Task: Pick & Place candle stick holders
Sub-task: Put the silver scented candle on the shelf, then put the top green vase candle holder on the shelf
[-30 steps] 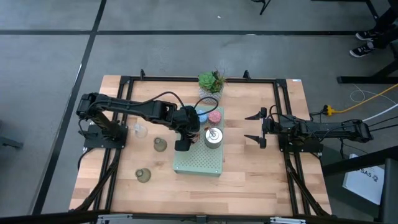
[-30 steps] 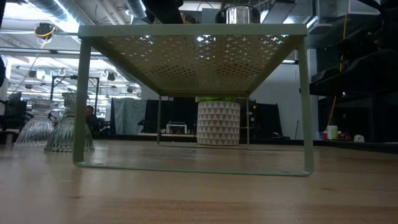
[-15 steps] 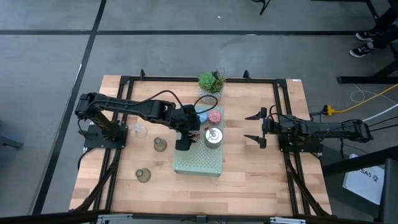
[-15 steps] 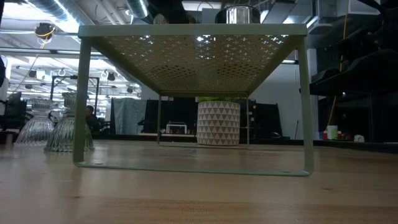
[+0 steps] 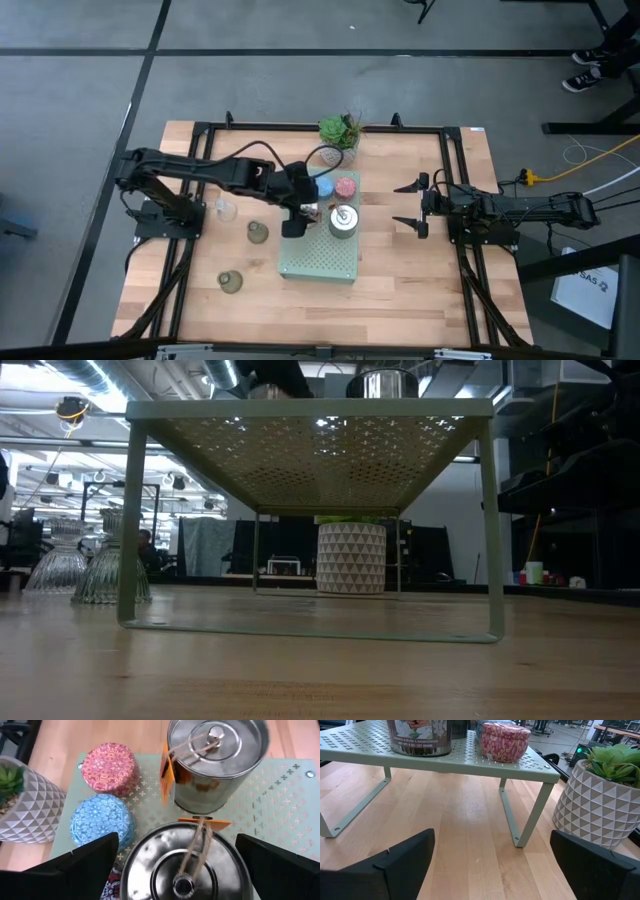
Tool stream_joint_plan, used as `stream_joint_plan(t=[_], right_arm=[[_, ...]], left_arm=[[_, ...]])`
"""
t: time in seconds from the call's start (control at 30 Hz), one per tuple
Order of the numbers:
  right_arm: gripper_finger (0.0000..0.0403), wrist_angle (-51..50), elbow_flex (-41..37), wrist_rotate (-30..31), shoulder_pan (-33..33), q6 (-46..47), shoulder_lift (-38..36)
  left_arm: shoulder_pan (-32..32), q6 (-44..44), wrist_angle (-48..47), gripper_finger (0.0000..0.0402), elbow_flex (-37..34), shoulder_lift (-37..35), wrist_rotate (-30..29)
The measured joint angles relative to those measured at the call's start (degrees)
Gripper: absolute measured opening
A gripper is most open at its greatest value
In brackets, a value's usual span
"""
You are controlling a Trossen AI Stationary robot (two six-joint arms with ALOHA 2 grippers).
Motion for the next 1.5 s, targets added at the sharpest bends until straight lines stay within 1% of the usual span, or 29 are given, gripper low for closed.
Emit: stream_joint_plan(t=[0.17, 0.33, 0.57, 0.83, 1.17, 1.33, 1.4, 1.5], right_arm=[[0.0399, -0.02, 0.00, 0.00, -0.01, 0.00, 0.00], [0.0399, 0.00, 0.00, -0.02, -0.01, 0.00, 0.00], [0.0399, -0.02, 0.00, -0.02, -0.01, 0.00, 0.00], [0.0399, -0.01, 0.00, -0.02, -0.01, 0.00, -0.02], [0.0399, -0.01, 0.00, -0.02, 0.01, 0.00, 0.00], [0.0399, -0.02, 0.00, 0.00, -0.01, 0.00, -0.02], [0.0399, -0.01, 0.00, -0.02, 0.00, 0.00, -0.01], [0.0399, -0.02, 0.01, -0.02, -0.01, 0.00, -0.02]], left_arm=[[-0.75, -0.12, 0.03, 0.0400, 0.00, -2.16, -0.78], [-1.97, -2.14, -0.25, 0.0400, 0.00, -4.73, -4.12], [-4.88, -7.97, -5.15, 0.0400, 0.00, -7.37, -11.68], [-8.32, -17.37, -12.79, 0.0400, 0.00, -7.78, -16.02], [-11.50, -33.29, -21.62, 0.0400, 0.00, -7.78, -15.94], [-13.22, -43.22, -26.85, 0.0400, 0.00, -7.76, -14.00], [-13.69, -44.96, -28.21, 0.0400, 0.00, -7.76, -12.65], [-14.20, -44.11, -28.10, 0.0400, 0.00, -7.76, -11.15]])
